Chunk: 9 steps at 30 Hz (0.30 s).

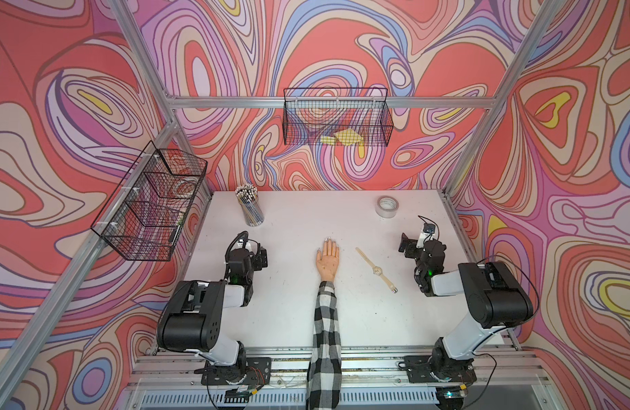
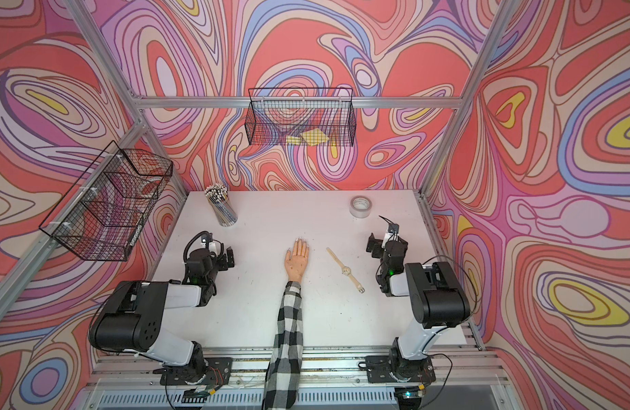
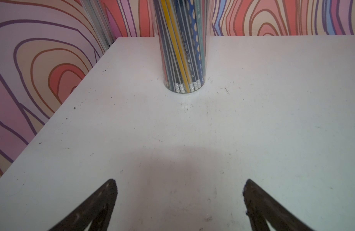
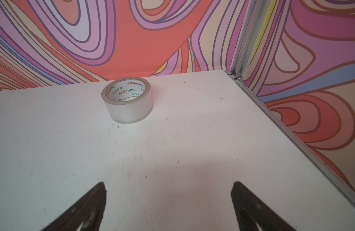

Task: Take off the watch
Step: Reset both arms

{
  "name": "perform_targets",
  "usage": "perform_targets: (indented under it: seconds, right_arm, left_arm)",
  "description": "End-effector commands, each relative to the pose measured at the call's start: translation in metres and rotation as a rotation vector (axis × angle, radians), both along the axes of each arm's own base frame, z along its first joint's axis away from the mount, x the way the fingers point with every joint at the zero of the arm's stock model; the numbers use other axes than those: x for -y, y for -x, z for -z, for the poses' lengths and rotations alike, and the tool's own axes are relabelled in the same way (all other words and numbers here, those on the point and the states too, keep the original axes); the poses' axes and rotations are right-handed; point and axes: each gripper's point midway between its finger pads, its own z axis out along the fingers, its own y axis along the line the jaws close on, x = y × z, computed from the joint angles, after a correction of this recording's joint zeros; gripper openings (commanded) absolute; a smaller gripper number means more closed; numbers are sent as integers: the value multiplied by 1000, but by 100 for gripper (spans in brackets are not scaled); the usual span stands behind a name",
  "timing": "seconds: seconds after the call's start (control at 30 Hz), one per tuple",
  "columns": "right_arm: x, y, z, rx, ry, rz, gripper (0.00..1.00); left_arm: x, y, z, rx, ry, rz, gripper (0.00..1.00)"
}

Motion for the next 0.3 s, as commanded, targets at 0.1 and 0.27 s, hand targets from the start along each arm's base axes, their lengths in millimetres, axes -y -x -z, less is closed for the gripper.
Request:
perform_targets:
  seconds: [0.1, 0.27]
  right_arm:
    - [0, -3, 5, -20, -3, -11, 98]
    - [-5, 1, 1, -4, 1, -39, 98]
  left_arm:
    - [1, -4, -10, 46, 4, 11, 99]
    - [1, -4, -11, 47, 4, 12, 99]
